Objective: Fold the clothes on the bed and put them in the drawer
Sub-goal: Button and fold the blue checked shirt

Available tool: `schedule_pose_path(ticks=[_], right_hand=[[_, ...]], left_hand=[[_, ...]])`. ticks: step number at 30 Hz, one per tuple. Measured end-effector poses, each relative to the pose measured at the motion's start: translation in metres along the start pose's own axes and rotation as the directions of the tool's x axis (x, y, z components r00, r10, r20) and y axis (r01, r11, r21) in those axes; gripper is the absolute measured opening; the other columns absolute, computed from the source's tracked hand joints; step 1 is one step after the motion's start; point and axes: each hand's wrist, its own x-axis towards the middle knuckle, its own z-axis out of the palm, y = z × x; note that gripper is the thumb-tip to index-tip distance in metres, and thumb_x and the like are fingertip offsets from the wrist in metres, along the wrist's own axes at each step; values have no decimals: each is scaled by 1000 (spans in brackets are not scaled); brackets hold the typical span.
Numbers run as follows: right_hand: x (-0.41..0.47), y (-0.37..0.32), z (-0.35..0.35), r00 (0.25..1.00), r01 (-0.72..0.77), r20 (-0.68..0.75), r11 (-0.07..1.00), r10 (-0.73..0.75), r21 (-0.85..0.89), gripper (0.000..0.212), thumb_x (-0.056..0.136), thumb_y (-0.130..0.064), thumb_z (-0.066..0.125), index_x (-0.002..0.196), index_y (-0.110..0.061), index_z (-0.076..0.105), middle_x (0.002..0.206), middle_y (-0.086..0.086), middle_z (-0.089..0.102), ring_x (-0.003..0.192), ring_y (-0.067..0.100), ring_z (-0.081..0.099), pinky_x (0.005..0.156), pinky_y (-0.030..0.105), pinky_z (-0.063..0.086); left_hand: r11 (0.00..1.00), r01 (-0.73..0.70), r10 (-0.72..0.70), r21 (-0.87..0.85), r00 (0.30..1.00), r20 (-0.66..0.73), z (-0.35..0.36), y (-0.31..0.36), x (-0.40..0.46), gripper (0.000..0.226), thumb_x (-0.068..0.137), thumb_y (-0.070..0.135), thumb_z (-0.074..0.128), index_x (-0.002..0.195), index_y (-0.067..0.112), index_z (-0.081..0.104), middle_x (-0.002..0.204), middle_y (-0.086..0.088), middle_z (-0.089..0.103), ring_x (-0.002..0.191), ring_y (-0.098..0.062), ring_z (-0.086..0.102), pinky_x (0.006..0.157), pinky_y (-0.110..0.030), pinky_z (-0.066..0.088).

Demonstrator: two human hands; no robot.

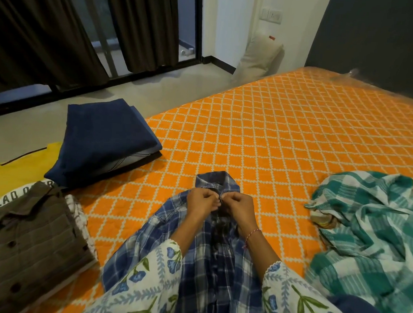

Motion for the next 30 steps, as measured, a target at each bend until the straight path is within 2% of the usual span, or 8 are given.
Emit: schedule_pose_path(ticks=[3,7,12,16,18,22,26,30], right_hand=[[-2,0,5,994,97,-36,986,-103,-136,17,88,-5,62,74,-5,71,76,10,70,76,25,66,75,34,55],[-11,-2,13,965,198,-108,935,-238,-294,15,89,-4,60,79,-2,71,72,4,65,65,9,57,61,7,43],[-14,7,22,943,200,-157,878,-292,-435,12,91,-7,59,90,-3,70,88,7,65,83,17,57,74,24,46],[-15,9,24,939,226,-142,874,-313,-429,7,88,-7,63,91,-3,69,88,3,62,85,15,55,76,21,44],[-12,11,22,962,174,-147,933,-229,-317,7,87,-6,65,83,-2,68,78,3,62,75,15,56,68,17,45],[2,6,12,991,-130,-14,991,130,45,18,89,-5,61,74,6,62,70,15,58,68,23,52,63,34,46],[21,-12,-5,860,-492,209,865,465,100,17,90,-8,60,74,-13,61,64,-1,56,59,9,51,48,20,44],[43,-8,-5,806,-573,234,815,543,83,20,92,-10,58,73,-14,57,58,-4,53,53,5,48,38,15,38]], left_hand=[[995,51,-55,-89,997,-55,3,-1,-3,16,92,-1,55,82,2,67,78,-12,66,73,-19,66,74,-30,58],[990,65,-79,-126,991,-108,7,-5,-4,28,87,0,59,65,16,67,69,-8,66,73,-25,65,77,-38,58],[946,149,-173,-289,983,-60,7,-7,-4,7,86,-2,63,85,-3,70,79,-13,69,75,-24,67,71,-29,58],[927,199,-226,-318,973,-50,4,-7,1,10,85,-8,60,82,-2,67,78,-13,67,74,-23,65,70,-29,56],[938,192,-217,-288,975,-54,3,-10,4,14,87,-8,57,82,0,66,77,-10,65,75,-20,64,71,-27,56],[953,166,-161,-254,986,41,-2,-11,9,7,93,0,55,92,2,62,81,-4,61,76,-12,60,66,-17,55],[967,164,-126,-197,973,193,-15,-10,21,6,94,5,55,95,2,60,74,-2,60,60,-5,63,63,-16,53],[997,-26,13,73,986,169,-15,-14,36,13,90,7,61,102,4,60,80,2,58,72,-8,59,65,-19,48]])
